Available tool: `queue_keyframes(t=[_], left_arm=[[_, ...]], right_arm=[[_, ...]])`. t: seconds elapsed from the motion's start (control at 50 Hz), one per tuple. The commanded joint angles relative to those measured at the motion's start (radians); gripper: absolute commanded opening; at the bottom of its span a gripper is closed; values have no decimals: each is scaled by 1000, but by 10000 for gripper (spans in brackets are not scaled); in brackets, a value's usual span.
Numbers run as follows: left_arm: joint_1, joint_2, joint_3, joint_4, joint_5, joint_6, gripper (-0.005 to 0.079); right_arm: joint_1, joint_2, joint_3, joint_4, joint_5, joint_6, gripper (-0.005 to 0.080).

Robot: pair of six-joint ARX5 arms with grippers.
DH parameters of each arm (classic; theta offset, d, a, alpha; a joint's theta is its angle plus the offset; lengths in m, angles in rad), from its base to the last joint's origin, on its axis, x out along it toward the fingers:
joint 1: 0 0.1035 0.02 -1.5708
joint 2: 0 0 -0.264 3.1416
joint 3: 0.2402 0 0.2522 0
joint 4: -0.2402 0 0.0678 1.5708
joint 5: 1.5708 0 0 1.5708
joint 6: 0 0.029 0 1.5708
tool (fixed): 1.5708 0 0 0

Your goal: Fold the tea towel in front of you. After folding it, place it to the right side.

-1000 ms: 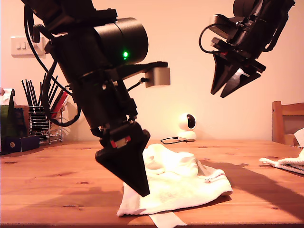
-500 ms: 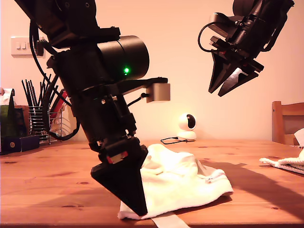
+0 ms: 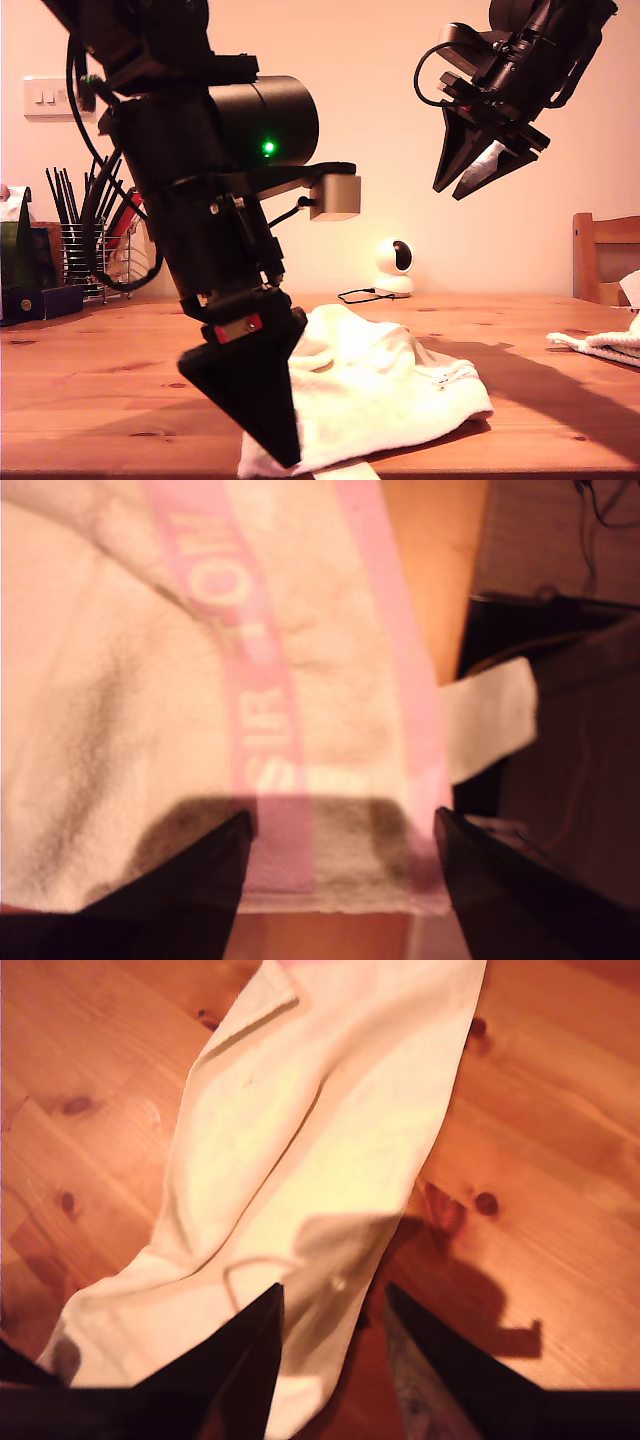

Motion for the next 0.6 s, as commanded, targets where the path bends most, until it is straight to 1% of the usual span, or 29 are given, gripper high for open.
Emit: queue_keyframes(t=[0.0,0.16,0.32,0.52,0.58], left_arm=[[-6,29,6,-20,5,-16,537],[-6,29,57,-62,13,-42,537],[-14,29,61,-91,45,-47,537],[-29,30,61,-80,43,-47,537],[-30,31,61,-79,29,-47,537]], right_arm=[[4,18,-7,6,-8,-6,284],[4,18,-7,7,-9,-6,284],[4,18,-7,7,-8,-6,284],[4,18,-7,13,-9,-5,284],[4,18,-7,14,-9,-5,284]])
